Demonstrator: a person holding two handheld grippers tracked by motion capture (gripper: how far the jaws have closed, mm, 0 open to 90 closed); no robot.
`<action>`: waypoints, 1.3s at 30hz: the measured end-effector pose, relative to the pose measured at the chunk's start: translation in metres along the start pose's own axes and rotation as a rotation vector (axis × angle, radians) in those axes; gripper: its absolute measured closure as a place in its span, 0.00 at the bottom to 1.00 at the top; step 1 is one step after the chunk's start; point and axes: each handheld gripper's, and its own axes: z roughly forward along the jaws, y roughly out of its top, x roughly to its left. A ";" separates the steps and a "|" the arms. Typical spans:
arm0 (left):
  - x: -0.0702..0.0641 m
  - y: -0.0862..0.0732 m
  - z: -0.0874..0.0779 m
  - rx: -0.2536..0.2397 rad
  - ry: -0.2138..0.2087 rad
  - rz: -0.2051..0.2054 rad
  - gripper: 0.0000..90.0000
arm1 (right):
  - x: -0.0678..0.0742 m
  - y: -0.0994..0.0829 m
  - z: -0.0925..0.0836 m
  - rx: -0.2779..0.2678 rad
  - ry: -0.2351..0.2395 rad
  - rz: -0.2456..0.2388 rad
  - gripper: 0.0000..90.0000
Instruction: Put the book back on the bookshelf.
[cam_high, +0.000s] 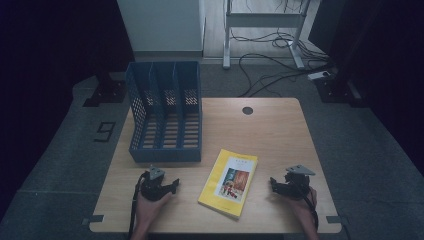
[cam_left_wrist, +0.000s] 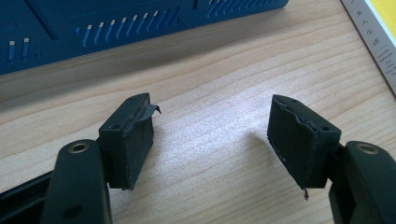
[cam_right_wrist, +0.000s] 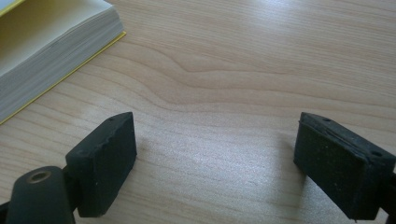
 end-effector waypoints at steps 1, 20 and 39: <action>0.000 0.000 0.000 0.000 0.001 -0.001 0.34 | 0.000 0.000 0.000 0.000 0.000 0.000 0.14; -0.009 0.001 0.002 0.012 0.030 0.020 0.24 | 0.012 -0.003 -0.004 -0.008 0.007 -0.004 0.18; -0.020 0.012 -0.016 -0.097 -0.123 -0.029 0.26 | 0.015 0.000 -0.011 -0.062 0.047 0.032 0.22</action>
